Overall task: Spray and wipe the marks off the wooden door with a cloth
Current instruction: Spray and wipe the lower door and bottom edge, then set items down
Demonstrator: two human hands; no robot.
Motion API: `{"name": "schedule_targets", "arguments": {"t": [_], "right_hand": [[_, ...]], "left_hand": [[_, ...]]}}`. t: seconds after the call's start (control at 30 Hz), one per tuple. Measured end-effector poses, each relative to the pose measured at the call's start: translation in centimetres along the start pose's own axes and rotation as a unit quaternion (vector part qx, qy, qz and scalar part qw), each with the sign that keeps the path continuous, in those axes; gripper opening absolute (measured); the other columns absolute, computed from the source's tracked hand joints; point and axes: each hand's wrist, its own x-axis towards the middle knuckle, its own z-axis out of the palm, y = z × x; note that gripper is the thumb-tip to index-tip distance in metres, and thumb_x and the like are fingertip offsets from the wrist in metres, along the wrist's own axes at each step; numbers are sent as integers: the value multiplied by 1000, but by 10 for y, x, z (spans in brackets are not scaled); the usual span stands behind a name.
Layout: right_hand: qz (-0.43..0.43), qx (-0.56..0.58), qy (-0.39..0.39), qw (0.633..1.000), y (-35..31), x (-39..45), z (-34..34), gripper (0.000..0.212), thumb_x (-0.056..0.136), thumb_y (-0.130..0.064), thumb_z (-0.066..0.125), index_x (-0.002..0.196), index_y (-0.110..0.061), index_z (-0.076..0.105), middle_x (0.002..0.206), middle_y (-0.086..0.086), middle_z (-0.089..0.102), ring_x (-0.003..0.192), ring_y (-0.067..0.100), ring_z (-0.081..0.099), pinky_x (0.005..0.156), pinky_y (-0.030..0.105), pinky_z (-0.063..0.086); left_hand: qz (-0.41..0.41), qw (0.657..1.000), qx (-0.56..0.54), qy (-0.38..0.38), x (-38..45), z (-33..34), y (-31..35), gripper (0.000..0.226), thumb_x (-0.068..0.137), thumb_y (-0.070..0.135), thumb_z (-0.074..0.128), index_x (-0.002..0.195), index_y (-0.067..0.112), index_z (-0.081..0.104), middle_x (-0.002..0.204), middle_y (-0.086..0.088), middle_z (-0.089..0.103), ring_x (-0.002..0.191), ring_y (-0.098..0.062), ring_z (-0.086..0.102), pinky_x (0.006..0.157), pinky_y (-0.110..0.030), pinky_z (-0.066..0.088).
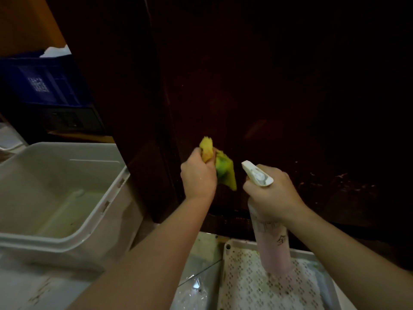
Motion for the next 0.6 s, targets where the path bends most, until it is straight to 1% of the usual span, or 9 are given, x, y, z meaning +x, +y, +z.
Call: {"name": "schedule_targets", "arguments": {"t": [0.1,0.2,0.27,0.3,0.37,0.43,0.5,0.57,0.6], "right_hand": [[13,34,-45,998,-1,1,3,7,72,-30,56,66,-30,52,62,-9,55,59,9,52,55,28,40],[13,69,-67,995,-3,3,8,9,81,-17,63,84,-25,61,83,0,64,78,19,62,67,37,50],[3,72,-71,995,-4,4,11,10,82,-12,63,85,-21,61,87,5,64,82,23,61,70,39,50],[-5,65,-70,995,-3,4,12,9,82,-12,63,84,-21,60,85,5,63,80,23,61,68,37,49],[-17,44,-68,997,-2,5,13,9,82,-14,64,80,-22,59,77,1,62,74,20,60,63,34,45],[-10,30,-58,998,-1,5,13,10,80,-17,63,73,-23,59,69,-3,59,67,17,58,59,32,44],[6,25,-38,999,1,4,14,18,79,-20,61,63,-25,54,61,-6,55,61,17,54,56,34,42],[20,23,-17,999,2,1,16,27,75,-23,58,53,-28,43,53,-8,47,52,13,46,53,32,35],[22,20,-9,1000,2,0,16,26,72,-26,56,51,-28,40,50,-9,45,50,12,43,53,31,33]], "left_hand": [[-20,997,54,-48,-2,-3,-12,25,95,42,53,86,20,59,77,0,60,72,-19,60,61,-31,47],[-2,999,43,-2,-1,-4,-7,22,96,40,52,84,22,54,75,5,57,71,-15,59,58,-27,44],[26,998,-5,50,2,-4,-2,22,97,40,51,79,26,50,73,6,57,68,-9,57,57,-22,42],[39,997,-13,64,3,-3,-1,23,97,38,51,78,27,48,72,6,56,66,-8,56,55,-20,41],[34,998,1,56,6,-2,-7,21,97,32,53,78,24,49,72,5,56,66,-10,57,55,-23,42],[-15,999,34,4,7,-1,-20,16,97,27,54,82,21,53,75,2,57,70,-15,59,59,-29,47],[-84,993,59,-66,7,-5,-35,16,95,31,56,84,20,57,80,1,58,79,-21,61,68,-34,50],[-122,986,65,-94,7,-11,-44,19,95,36,57,85,20,58,82,-1,58,83,-23,61,72,-35,51],[-125,985,66,-95,7,-13,-46,19,95,37,56,86,19,57,84,-2,59,83,-23,61,74,-37,53]]}}
